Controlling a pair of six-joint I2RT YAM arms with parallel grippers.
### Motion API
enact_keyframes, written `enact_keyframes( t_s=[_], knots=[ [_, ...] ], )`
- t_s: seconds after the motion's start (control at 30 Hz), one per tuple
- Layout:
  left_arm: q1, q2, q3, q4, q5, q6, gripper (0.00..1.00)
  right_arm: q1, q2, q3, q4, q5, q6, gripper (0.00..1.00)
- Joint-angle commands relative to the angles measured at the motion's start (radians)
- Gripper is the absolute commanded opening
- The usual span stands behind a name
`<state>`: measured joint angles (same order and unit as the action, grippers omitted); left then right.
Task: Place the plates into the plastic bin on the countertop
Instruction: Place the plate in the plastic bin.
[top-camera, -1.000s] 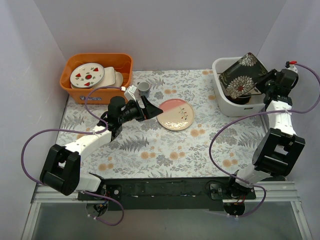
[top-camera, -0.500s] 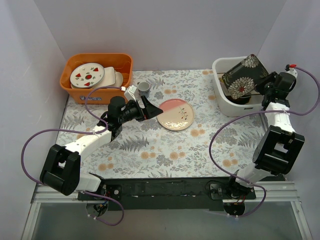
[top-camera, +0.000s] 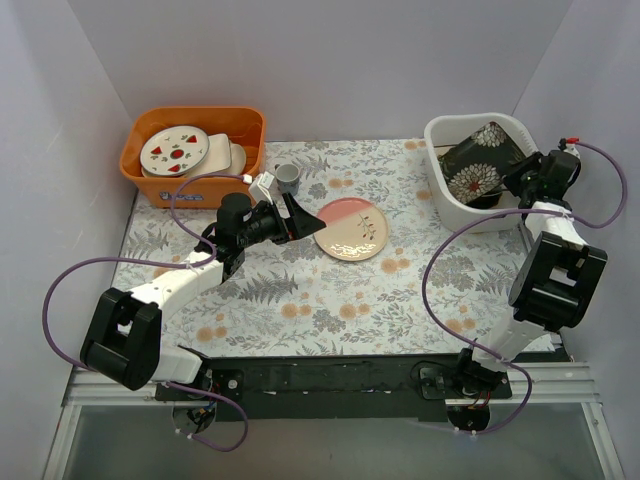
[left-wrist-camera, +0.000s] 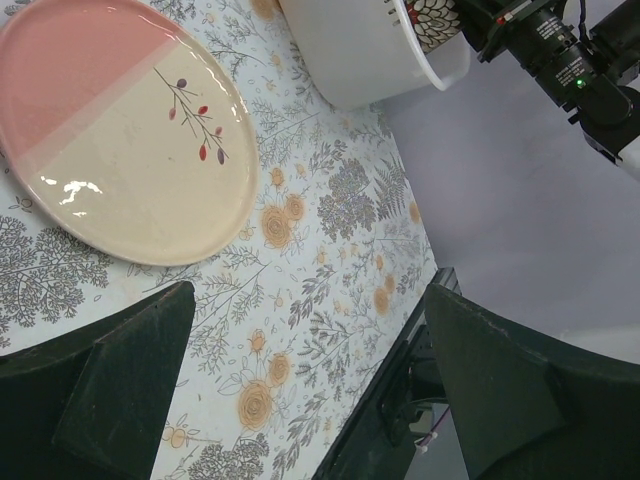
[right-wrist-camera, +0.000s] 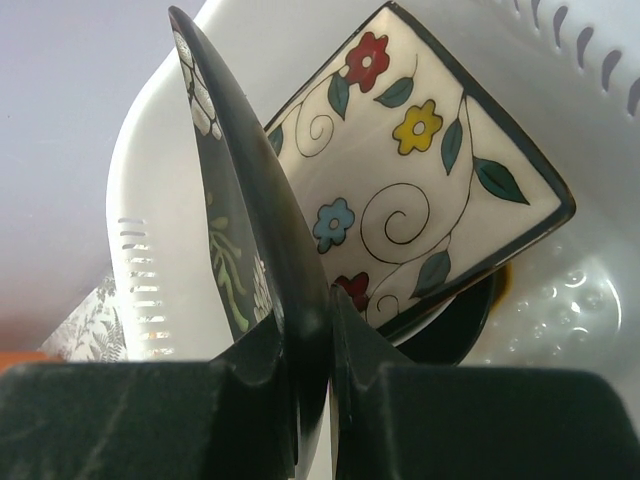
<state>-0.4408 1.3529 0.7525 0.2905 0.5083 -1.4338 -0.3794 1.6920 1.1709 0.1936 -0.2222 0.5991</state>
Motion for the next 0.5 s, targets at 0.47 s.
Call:
enact_keyframes(
  t_s=[0.47],
  knots=[
    [-0.001,-0.020,0.015,-0.002,-0.008,0.021,0.98,-0.004,0.086,0.018,0.018,-0.077,0.030,0.18]
  ],
)
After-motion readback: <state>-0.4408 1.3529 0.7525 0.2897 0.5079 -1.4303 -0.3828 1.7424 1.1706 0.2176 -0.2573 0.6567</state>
